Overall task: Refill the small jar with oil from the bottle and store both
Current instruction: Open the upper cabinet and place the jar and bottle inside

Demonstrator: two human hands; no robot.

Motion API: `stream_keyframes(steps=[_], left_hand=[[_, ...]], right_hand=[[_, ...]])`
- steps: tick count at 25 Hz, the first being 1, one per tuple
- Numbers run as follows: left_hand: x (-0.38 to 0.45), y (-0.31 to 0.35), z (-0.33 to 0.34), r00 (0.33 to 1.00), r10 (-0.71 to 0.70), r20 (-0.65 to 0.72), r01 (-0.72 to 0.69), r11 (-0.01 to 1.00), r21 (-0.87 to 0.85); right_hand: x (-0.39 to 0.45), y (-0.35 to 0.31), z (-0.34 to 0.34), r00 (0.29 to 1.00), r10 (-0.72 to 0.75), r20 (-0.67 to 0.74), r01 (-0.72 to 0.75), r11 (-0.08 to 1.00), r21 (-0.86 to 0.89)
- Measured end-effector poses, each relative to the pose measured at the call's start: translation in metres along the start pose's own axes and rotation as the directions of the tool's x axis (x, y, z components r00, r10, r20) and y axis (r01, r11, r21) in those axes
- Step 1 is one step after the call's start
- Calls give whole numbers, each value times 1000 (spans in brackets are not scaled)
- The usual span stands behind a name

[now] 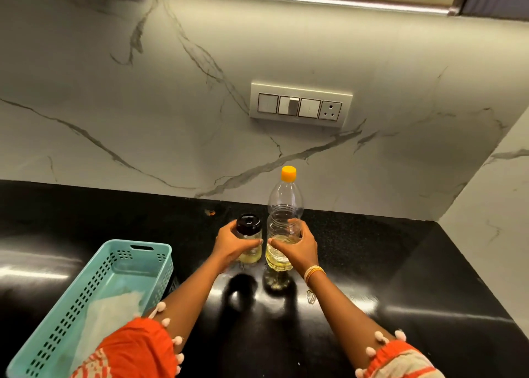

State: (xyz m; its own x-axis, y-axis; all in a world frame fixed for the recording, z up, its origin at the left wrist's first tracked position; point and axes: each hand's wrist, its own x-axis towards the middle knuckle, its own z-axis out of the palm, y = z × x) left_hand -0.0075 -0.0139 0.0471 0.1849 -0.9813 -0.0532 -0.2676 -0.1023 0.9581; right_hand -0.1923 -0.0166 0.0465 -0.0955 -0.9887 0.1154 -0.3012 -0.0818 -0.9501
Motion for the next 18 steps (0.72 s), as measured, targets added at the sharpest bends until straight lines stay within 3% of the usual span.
stream_keyframes(steps=[6,12,18], left_hand=[[-6,79,-39,984,154,92,-147,986,-83],[-42,186,-92,918,367,149,-351,928,-125],[-74,292,-138,898,420,128,-394,900,-185]], right_hand=[[-8,-74,-8,987,-151,-61,157,981,115],[-19,-184,-33,941,-329,-76,335,939,78],[-36,-301,-66,904,-409,-123,422,899,116]])
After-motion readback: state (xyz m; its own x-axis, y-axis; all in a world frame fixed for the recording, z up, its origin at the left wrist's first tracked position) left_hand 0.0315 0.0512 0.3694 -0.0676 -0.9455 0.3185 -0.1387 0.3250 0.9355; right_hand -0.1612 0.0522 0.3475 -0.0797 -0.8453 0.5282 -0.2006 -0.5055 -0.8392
